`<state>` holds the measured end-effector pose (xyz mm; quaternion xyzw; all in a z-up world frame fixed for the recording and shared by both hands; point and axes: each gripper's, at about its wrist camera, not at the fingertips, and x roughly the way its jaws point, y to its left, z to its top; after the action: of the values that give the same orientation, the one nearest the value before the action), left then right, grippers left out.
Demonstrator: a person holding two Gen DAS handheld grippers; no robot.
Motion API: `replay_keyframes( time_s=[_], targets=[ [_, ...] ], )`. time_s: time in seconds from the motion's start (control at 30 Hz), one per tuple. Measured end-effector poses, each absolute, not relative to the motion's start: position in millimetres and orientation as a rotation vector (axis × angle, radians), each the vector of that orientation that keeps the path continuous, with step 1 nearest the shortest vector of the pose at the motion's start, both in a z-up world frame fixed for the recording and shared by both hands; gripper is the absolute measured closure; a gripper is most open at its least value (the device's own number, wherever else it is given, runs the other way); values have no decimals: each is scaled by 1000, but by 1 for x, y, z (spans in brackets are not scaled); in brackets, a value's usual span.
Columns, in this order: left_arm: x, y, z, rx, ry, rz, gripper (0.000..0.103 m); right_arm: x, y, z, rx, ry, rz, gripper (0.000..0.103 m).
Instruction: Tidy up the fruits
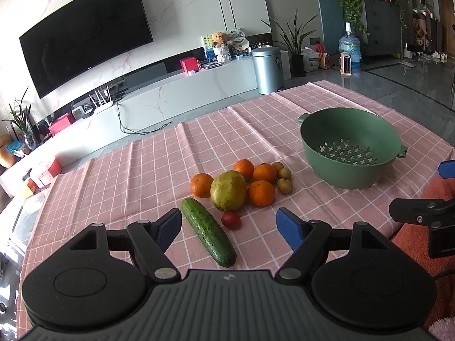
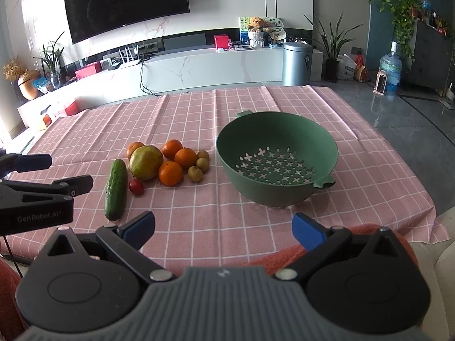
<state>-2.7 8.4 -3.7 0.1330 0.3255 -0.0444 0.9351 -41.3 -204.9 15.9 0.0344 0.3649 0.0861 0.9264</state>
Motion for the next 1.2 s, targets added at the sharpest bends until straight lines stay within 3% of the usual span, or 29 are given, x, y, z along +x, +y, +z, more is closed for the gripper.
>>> replay_keyframes(
  time_s=[0.83,1.2],
  targets=[
    [2,12,-4,265,677,-97,14,-37,-200,10,65,770,178,4],
    [53,37,-17,153,885,-156,17,-7,-187,-5,99,783,208,5]
  ],
)
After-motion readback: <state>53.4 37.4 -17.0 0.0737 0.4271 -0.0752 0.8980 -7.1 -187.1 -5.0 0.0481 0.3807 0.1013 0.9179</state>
